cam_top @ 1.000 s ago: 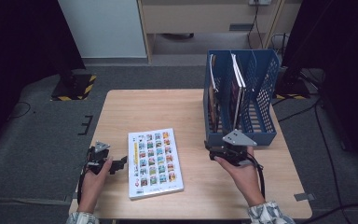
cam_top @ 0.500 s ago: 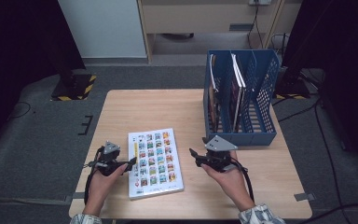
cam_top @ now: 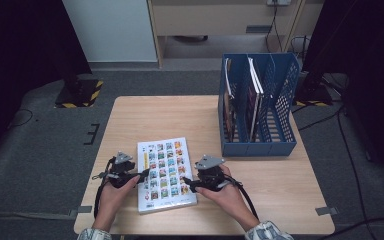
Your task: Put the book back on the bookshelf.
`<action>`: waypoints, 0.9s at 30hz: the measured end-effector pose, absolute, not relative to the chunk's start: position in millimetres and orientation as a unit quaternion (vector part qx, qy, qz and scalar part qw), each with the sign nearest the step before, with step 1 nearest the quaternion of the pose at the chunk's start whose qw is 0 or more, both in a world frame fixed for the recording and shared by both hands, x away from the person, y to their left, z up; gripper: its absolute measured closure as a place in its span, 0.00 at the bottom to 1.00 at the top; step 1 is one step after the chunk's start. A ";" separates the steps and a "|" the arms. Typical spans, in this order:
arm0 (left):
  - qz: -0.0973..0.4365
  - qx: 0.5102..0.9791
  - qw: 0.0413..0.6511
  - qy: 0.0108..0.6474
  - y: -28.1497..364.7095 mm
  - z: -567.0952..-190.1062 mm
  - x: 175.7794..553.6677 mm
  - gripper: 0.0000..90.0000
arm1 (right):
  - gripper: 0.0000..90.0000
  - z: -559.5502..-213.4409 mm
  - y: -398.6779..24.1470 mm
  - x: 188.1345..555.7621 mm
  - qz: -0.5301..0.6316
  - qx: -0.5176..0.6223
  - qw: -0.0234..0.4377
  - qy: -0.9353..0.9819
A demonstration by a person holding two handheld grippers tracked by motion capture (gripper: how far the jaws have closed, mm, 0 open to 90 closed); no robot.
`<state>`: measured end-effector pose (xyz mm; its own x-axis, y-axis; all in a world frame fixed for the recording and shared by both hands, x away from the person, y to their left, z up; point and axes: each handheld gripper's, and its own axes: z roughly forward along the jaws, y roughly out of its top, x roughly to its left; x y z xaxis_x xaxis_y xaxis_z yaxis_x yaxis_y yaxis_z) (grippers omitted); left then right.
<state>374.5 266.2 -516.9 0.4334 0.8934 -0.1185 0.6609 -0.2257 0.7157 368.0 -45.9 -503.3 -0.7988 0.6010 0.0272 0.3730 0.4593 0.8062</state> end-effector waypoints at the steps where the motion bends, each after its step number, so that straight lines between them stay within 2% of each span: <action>1: 0.162 0.766 0.360 0.507 265.9 -518.0 375.1 0.32 | 0.27 -506.1 -43.6 369.6 0.429 0.290 0.126 0.846; 5: 0.155 0.762 0.369 0.510 265.8 -520.5 377.1 0.31 | 0.25 -514.0 -40.2 375.2 0.422 0.307 0.097 0.847; 10: 0.143 0.759 0.381 0.508 266.2 -522.9 378.5 0.32 | 0.28 -523.9 -37.9 376.7 0.403 0.311 0.102 0.855; 12: 0.141 0.762 0.392 0.496 266.7 -523.8 379.9 0.35 | 0.28 -525.4 -38.6 378.4 0.408 0.321 0.090 0.850; 17: 0.129 0.758 0.397 0.502 268.6 -525.2 380.4 0.36 | 0.28 -532.2 -37.1 379.5 0.424 0.340 0.030 0.839; 23: 0.129 0.759 0.403 0.494 269.8 -526.4 381.1 0.35 | 0.31 -528.7 -35.1 373.3 0.415 0.332 0.050 0.845; 27: 0.130 0.759 0.405 0.493 269.8 -527.2 382.0 0.34 | 0.31 -527.5 -33.6 368.1 0.412 0.326 0.048 0.850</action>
<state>382.0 269.8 -527.2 0.4795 0.8540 -0.2017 0.6425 -0.1852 0.7436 368.1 -33.6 -527.5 -0.7832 0.5929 0.1874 0.5147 0.4490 0.7304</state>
